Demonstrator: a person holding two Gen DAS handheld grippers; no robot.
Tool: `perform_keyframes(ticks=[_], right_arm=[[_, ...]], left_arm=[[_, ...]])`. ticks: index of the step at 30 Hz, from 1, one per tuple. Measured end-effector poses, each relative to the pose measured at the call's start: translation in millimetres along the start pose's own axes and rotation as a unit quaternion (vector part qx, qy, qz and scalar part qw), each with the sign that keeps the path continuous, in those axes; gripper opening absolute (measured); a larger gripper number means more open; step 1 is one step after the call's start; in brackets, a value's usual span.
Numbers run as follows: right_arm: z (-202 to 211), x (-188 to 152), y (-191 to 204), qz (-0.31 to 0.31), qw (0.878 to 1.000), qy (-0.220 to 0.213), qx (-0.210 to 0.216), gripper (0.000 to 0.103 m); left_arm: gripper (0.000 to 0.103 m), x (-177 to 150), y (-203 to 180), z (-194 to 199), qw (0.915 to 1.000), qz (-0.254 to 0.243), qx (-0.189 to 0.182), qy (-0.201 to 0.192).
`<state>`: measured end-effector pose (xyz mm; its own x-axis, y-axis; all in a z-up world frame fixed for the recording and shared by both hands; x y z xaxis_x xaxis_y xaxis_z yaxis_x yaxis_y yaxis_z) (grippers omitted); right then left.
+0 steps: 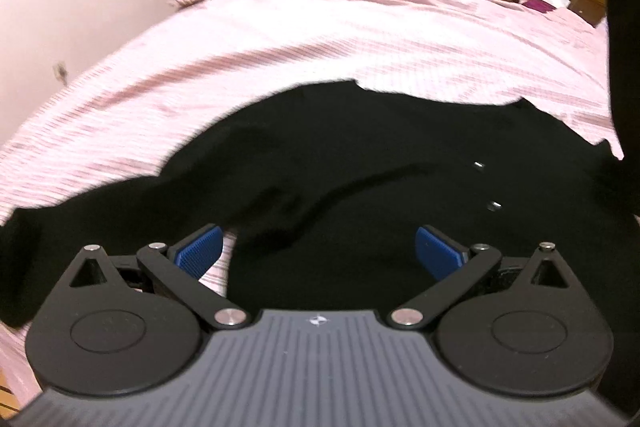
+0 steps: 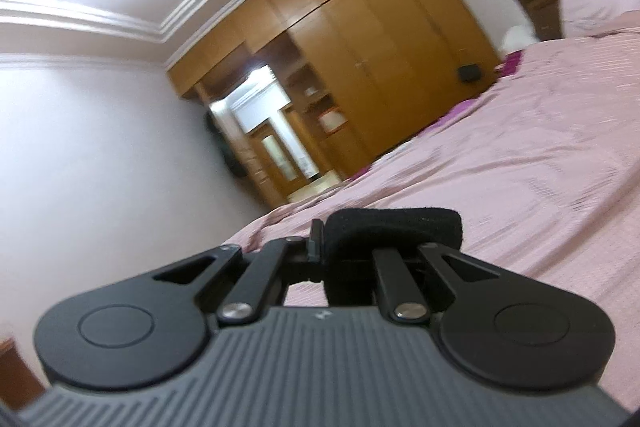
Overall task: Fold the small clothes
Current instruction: 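Lift the sleeve with the right gripper and fold it across the cardigan body, then lay the sleeve on the body and open the right gripper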
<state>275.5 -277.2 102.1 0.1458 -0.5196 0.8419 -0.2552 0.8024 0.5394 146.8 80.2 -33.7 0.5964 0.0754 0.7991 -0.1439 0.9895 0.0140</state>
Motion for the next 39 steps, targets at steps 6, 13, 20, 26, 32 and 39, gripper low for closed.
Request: perform_keyframes(ticks=[6, 13, 20, 26, 32, 39], right_arm=[[-28, -54, 44, 0.021, 0.998, 0.055, 0.037, 0.007], [-54, -155, 85, 0.089, 0.982, 0.157, 0.059, 0.007], [-60, -247, 85, 0.107, 0.954, 0.273, 0.057, 0.010], [-46, -264, 85, 0.082, 0.945, 0.308, 0.068, 0.046], [-16, -244, 82, 0.089, 0.943, 0.311, 0.082, 0.063], [17, -200, 40, 0.077, 0.954, 0.286, 0.051, 0.063]], left_arm=[[0.103, 7, 36, 7, 0.9994, 0.008, 0.031, -0.013], [0.103, 2, 69, 3, 0.9984, 0.028, 0.049, -0.006], [0.103, -5, 82, -13, 0.9978, 0.042, 0.051, 0.006], [0.103, -2, 79, -18, 0.9982, 0.042, 0.042, 0.005], [0.103, 7, 59, -19, 0.9993, 0.029, 0.025, -0.001], [0.103, 26, 14, -19, 0.9997, -0.005, -0.012, -0.018]])
Point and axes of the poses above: each gripper's, at about its wrist camera, not at the fingertips, and z roughly against the way its jaws point, y to its left, x to its top, the point moved 9 cm from there along -z, roughly the way its jaws point, and after that the axes turned 3 degrees about -y, right-handed, at the moved point
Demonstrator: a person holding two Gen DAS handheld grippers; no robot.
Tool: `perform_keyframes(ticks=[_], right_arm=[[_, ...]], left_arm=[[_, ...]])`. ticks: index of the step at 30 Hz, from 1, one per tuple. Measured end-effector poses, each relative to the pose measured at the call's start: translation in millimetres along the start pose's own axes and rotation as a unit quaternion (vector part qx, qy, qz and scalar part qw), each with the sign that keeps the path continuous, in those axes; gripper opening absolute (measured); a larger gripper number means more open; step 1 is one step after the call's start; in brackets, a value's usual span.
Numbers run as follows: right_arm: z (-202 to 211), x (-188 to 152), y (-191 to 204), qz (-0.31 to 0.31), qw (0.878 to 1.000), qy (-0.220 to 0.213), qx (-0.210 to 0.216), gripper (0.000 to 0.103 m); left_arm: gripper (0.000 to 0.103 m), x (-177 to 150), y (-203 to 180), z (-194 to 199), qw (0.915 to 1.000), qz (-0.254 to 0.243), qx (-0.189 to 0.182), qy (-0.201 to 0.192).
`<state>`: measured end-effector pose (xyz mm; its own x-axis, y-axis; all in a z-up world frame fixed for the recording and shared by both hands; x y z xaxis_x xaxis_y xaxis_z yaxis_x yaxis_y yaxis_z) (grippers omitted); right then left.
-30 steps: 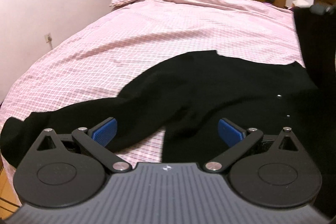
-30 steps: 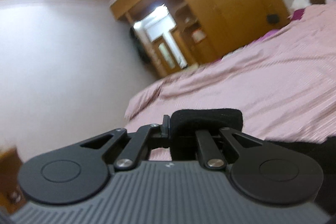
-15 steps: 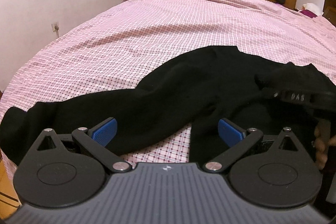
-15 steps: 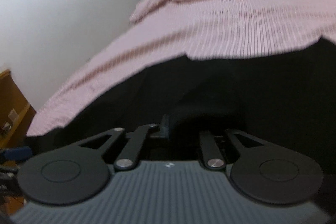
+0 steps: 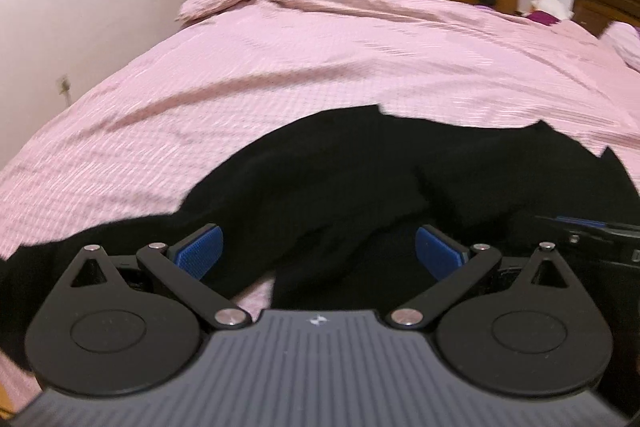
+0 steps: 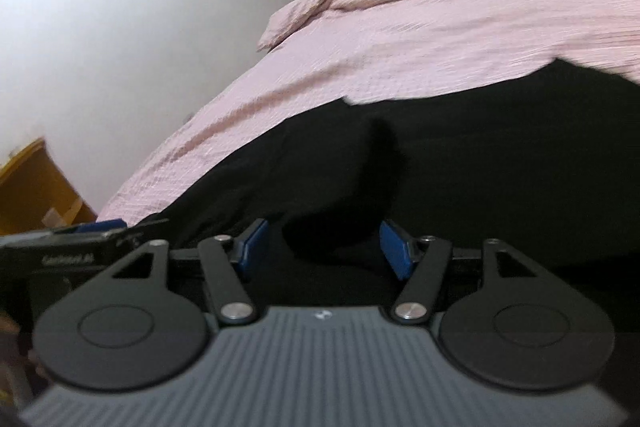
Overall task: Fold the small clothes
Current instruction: 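Lay the sleeve on the body and open the right gripper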
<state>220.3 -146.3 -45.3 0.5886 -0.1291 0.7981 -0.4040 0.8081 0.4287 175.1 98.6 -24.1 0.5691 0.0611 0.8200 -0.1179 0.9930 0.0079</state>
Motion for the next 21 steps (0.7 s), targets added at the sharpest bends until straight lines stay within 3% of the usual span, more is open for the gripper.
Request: perform_keyframes(ticks=[7, 12, 17, 21], right_arm=[[52, 12, -65, -0.022, 0.993, -0.056, -0.104, 0.065], [68, 6, -98, -0.056, 0.986, -0.070, -0.138, 0.065], [60, 0, -108, -0.067, 0.986, -0.068, -0.139, 0.065], [59, -6, -111, -0.061, 0.986, -0.067, -0.139, 0.064]], left_arm=[[0.103, 22, -69, -16, 0.9978, -0.028, -0.059, -0.011], [0.103, 26, -120, -42, 0.9948, -0.064, -0.077, -0.013], [0.103, 17, -144, -81, 0.9933, -0.104, -0.050, -0.003], [0.103, 10, -128, -96, 0.9930, -0.118, -0.003, -0.002]])
Point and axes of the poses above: each gripper's, at about its wrist camera, not at the fingertips, and z roughly against the way its jaws point, y to its left, x to its top, the point moved 9 cm from there along -z, roughly the way its jaws point, and after that the axes turned 3 degrees about -y, right-handed, at the moved point
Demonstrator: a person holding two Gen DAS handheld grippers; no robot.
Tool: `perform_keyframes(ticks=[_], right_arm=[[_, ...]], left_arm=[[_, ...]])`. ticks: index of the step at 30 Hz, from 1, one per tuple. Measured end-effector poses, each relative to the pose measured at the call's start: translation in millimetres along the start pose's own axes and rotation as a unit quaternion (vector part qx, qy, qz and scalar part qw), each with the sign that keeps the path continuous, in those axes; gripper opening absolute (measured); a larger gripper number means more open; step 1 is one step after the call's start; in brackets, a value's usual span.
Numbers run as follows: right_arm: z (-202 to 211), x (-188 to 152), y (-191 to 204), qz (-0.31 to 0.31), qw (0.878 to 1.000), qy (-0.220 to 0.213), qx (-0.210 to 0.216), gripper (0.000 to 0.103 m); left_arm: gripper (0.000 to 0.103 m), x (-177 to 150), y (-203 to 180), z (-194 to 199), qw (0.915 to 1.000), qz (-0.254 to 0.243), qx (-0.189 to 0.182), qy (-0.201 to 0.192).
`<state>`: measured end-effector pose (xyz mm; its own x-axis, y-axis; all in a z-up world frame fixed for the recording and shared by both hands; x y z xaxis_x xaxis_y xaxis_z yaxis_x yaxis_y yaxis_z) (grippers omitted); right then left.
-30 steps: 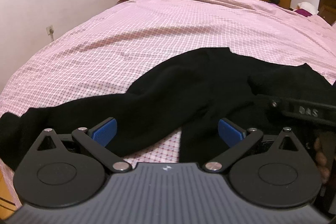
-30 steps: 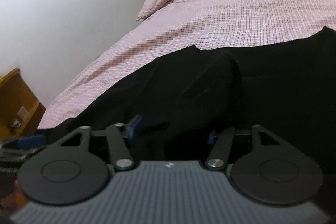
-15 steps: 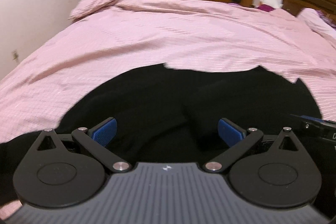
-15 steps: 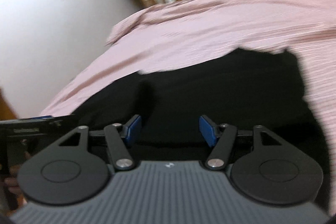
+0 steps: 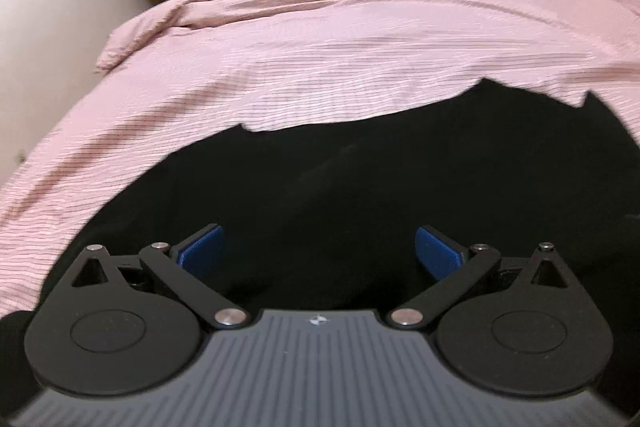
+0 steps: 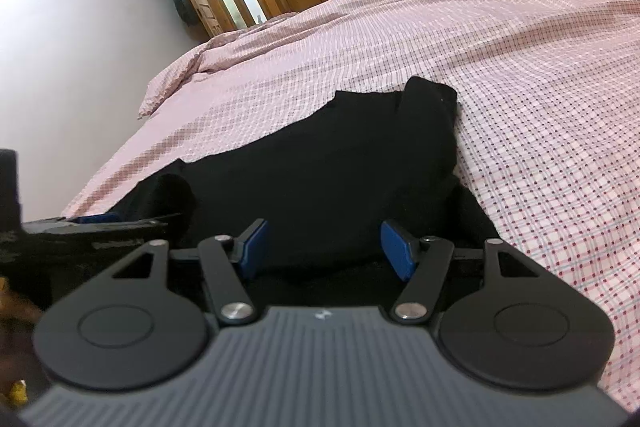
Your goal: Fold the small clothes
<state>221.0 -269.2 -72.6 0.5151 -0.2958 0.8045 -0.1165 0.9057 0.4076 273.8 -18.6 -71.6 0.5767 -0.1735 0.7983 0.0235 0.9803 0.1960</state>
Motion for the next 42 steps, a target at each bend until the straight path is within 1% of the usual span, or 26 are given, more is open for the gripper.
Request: perform_keyframes(ticks=[2, 4, 6, 8, 9, 11, 14, 16, 18, 21, 23, 25, 26, 27, 28, 30, 31, 32, 33, 34, 35, 36, 38, 39, 41, 42], right_arm=[[-2, 1, -1, 0.003, 1.000, 0.000, 0.000, 0.064], [0, 1, -3, 0.001, 1.000, -0.001, 0.000, 0.064], [0, 0, -3, 0.001, 1.000, -0.003, 0.000, 0.064], [0, -1, -2, 0.004, 1.000, -0.003, 0.000, 0.064], [-1, -1, -2, 0.005, 1.000, -0.003, -0.001, 0.064], [0, -2, -1, 0.007, 1.000, -0.002, -0.002, 0.064], [3, 0, 3, 0.009, 1.000, -0.003, 0.001, 0.065], [5, 2, 5, 0.013, 1.000, -0.006, 0.003, 0.065], [8, 5, 6, 0.017, 1.000, -0.009, 0.003, 0.065], [12, 10, 7, 0.018, 1.000, -0.014, 0.004, 0.065], [14, 13, 6, 0.022, 1.000, -0.017, 0.000, 0.065], [15, 14, 5, 0.025, 1.000, -0.019, -0.005, 0.065], [15, 14, 3, 0.025, 0.999, -0.019, -0.007, 0.065], [15, 14, 2, 0.026, 0.999, -0.018, -0.010, 0.065], [15, 14, 0, 0.026, 0.999, -0.018, -0.012, 0.065], [13, 13, -3, 0.025, 0.999, -0.016, -0.017, 0.065], [12, 12, -5, 0.023, 0.999, -0.014, -0.019, 0.065], [10, 10, -6, 0.020, 1.000, -0.012, -0.020, 0.065], [8, 9, -7, 0.019, 1.000, -0.011, -0.021, 0.065], [7, 8, -8, 0.019, 1.000, -0.010, -0.022, 0.065], [5, 7, -8, 0.020, 0.999, -0.009, -0.024, 0.064], [4, 6, -8, 0.022, 0.999, -0.007, -0.025, 0.064], [2, 5, -8, 0.025, 0.999, -0.005, -0.026, 0.064], [2, 5, -8, 0.026, 0.999, -0.005, -0.025, 0.064], [2, 6, -8, 0.029, 0.999, -0.006, -0.026, 0.064], [1, 7, -8, 0.031, 0.999, -0.006, -0.029, 0.064]], left_arm=[[0.103, -2, 18, -2, 0.9995, 0.012, 0.029, 0.000], [0.103, -4, 41, -2, 0.9979, 0.034, 0.055, 0.001], [0.103, -9, 68, 2, 0.9938, 0.057, 0.096, 0.001], [0.103, -14, 90, 4, 0.9901, 0.080, 0.115, 0.003], [0.103, -16, 101, 6, 0.9891, 0.094, 0.113, 0.004], [0.103, -20, 113, 13, 0.9875, 0.125, 0.096, -0.001], [0.103, -20, 123, 23, 0.9835, 0.171, 0.055, -0.018], [0.103, -18, 126, 28, 0.9808, 0.191, 0.027, -0.032], [0.103, -14, 124, 30, 0.9800, 0.196, -0.002, -0.037], [0.103, -11, 113, 19, 0.9802, 0.193, -0.029, -0.033], [0.103, -11, 110, 7, 0.9823, 0.182, -0.032, -0.032], [0.100, -15, 110, -9, 0.9835, 0.177, -0.026, -0.024], [0.096, -16, 111, -15, 0.9835, 0.177, -0.027, -0.021], [0.089, -18, 111, -20, 0.9832, 0.179, -0.031, -0.018], [0.085, -19, 111, -24, 0.9823, 0.182, -0.039, -0.017], [0.071, -21, 111, -29, 0.9793, 0.193, -0.058, -0.021], [0.069, -22, 113, -29, 0.9775, 0.198, -0.067, -0.025], [0.061, -23, 113, -30, 0.9764, 0.201, -0.072, -0.029], [0.049, -23, 112, -30, 0.9753, 0.203, -0.082, -0.032], [0.041, -22, 110, -30, 0.9735, 0.205, -0.096, -0.033], [0.027, -22, 109, -30, 0.9715, 0.209, -0.108, -0.033], [0.019, -20, 108, -26, 0.9708, 0.211, -0.108, -0.039], [0.018, -13, 113, -16, 0.9710, 0.210, -0.094, -0.065], [0.018, -9, 117, -12, 0.9713, 0.210, -0.081, -0.077], [0.018, -10, 123, -15, 0.9751, 0.202, -0.051, -0.075], [0.018, -15, 124, -22, 0.9786, 0.194, -0.037, -0.059]])
Point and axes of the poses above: each gripper's, at about its wrist camera, not at the fingertips, and z roughly against the way its jaws point, y to its left, x to its top, the point moved 9 cm from there along -z, roughly the way its jaws point, and after that the axes turned 3 degrees about -y, right-handed, at the moved point
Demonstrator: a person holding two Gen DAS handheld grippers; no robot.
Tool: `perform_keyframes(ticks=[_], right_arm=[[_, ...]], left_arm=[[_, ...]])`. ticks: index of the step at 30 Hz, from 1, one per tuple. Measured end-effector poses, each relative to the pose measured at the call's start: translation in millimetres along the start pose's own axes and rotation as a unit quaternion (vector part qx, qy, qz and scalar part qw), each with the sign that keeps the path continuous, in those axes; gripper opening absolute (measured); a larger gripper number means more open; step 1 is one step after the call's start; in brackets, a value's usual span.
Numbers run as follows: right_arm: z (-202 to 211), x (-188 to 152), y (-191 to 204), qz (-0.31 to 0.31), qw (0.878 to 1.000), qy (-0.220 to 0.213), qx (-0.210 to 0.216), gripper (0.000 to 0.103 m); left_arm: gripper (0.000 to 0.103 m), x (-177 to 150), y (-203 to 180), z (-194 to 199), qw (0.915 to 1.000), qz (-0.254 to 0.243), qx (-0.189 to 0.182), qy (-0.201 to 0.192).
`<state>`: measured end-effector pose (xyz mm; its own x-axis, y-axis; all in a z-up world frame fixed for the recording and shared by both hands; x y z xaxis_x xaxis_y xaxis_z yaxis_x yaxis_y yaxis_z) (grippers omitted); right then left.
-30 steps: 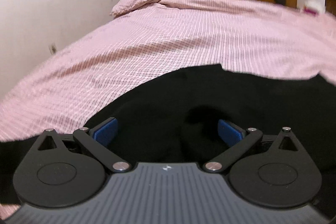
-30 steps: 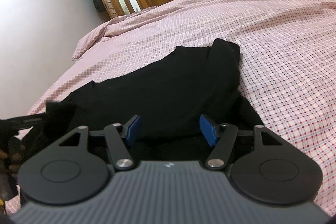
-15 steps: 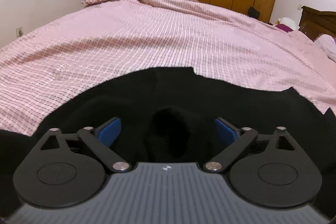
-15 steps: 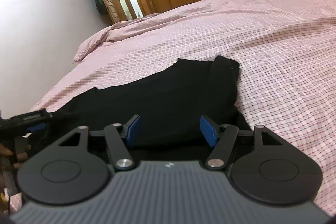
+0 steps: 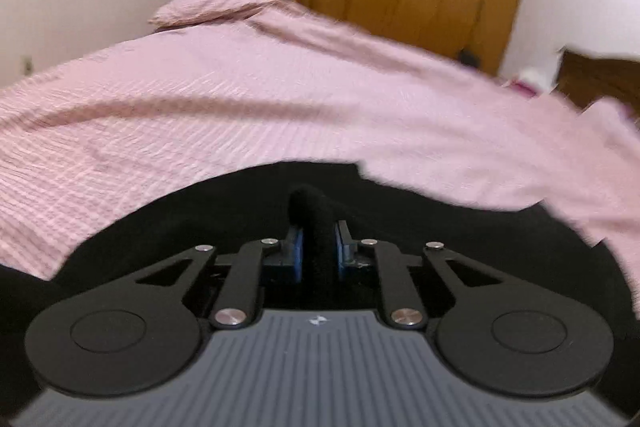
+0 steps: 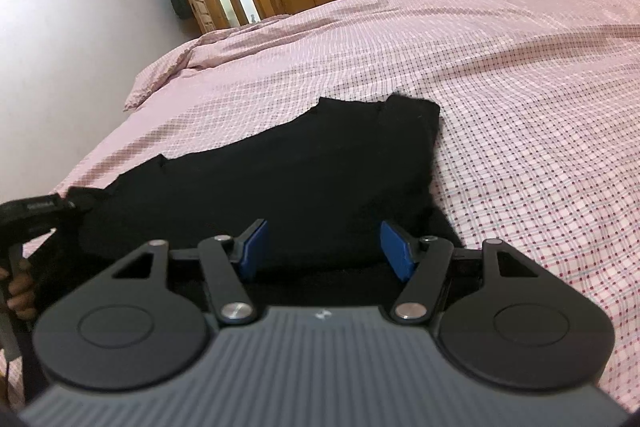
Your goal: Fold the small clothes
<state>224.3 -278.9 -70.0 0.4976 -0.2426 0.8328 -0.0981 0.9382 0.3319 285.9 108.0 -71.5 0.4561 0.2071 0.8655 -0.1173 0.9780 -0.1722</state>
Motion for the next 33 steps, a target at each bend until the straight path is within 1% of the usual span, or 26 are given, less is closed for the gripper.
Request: perform_keyframes(ticks=[1, 2, 5, 7, 10, 13, 14, 15, 16, 17, 19, 20, 21, 22, 23, 24, 25, 27, 29, 31, 33], right_arm=[[-1, 1, -1, 0.001, 1.000, 0.000, -0.004, 0.064], [-1, 3, -2, 0.001, 1.000, -0.002, -0.006, 0.064], [0, 18, -6, 0.003, 1.000, -0.026, -0.012, 0.064], [-9, 33, -12, 0.010, 0.999, -0.036, -0.025, 0.064], [-38, 48, -28, -0.002, 0.999, -0.022, -0.048, 0.064], [-77, 52, -50, -0.029, 0.997, 0.009, -0.077, 0.063], [-88, 49, -55, -0.036, 0.996, 0.024, -0.077, 0.054], [-92, 47, -56, -0.039, 0.996, 0.027, -0.070, 0.011], [-90, 50, -53, -0.033, 0.997, 0.011, -0.072, 0.009], [-84, 53, -48, -0.014, 0.997, -0.010, -0.078, 0.009], [-78, 54, -42, 0.039, 0.992, -0.035, -0.111, 0.009], [-81, 50, -45, 0.051, 0.990, -0.030, -0.125, 0.009], [-90, 42, -51, 0.049, 0.990, -0.009, -0.134, 0.009], [-97, 36, -57, 0.041, 0.990, 0.001, -0.136, 0.009], [-98, 36, -59, 0.037, 0.990, -0.004, -0.136, 0.008], [-98, 38, -59, 0.034, 0.990, -0.005, -0.135, 0.010], [-97, 39, -59, 0.036, 0.990, -0.004, -0.136, 0.011], [-96, 39, -58, 0.039, 0.990, -0.003, -0.136, 0.013], [-93, 41, -59, 0.030, 0.990, -0.004, -0.135, 0.024], [-87, 43, -59, 0.015, 0.991, -0.006, -0.131, 0.053], [-78, 44, -56, 0.005, 0.992, -0.010, -0.122, 0.065]], left_arm=[[0.018, -6, 4, -5, 0.9999, -0.002, 0.008, 0.012], [0.018, -11, 7, -8, 0.9998, 0.001, 0.009, 0.017], [0.018, -13, 5, -8, 0.9998, -0.008, 0.011, 0.011], [0.018, -12, 2, -10, 0.9997, -0.014, 0.015, 0.011], [0.019, -14, 3, -12, 0.9997, -0.016, 0.015, 0.010], [0.019, -15, 0, -7, 0.9997, -0.018, 0.013, 0.006], [0.019, -15, 1, -7, 0.9997, -0.018, 0.013, 0.005], [0.019, -15, 1, -6, 0.9997, -0.020, 0.013, 0.004], [0.019, -15, 0, -6, 0.9996, -0.022, 0.014, 0.003], [0.019, -16, 0, -7, 0.9995, -0.026, 0.016, 0.003], [0.022, -18, -1, -10, 0.9991, -0.036, 0.024, 0.003], [0.026, -19, -2, -11, 0.9988, -0.041, 0.029, 0.003], [0.033, -19, -3, -13, 0.9982, -0.047, 0.036, 0.002], [0.037, -20, -3, -14, 0.9977, -0.054, 0.043, 0.002], [0.046, -20, -3, -14, 0.9970, -0.058, 0.051, 0.002], [0.053, -20, -2, -14, 0.9967, -0.058, 0.056, 0.003], [0.057, -19, 0, -14, 0.9966, -0.055, 0.061, 0.004], [0.067, -17, 4, -12, 0.9965, -0.047, 0.068, 0.009], [0.071, -15, 6, -7, 0.9966, -0.042, 0.070, 0.013], [0.074, -13, 8, 1, 0.9964, -0.038, 0.073, 0.019], [0.076, -10, 11, 10, 0.9962, -0.033, 0.078, 0.023]])
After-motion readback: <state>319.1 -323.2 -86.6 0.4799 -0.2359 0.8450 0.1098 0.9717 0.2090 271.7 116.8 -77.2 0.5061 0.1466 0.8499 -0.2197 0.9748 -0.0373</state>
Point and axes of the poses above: each gripper's, at about its wrist camera, not at the fingertips, and z roughly against the way its jaws point, y to its left, x to its top, the point moved 9 cm from there along -z, roughly the way its jaws point, and after that the axes turned 3 degrees about -y, right-handed, at the moved point
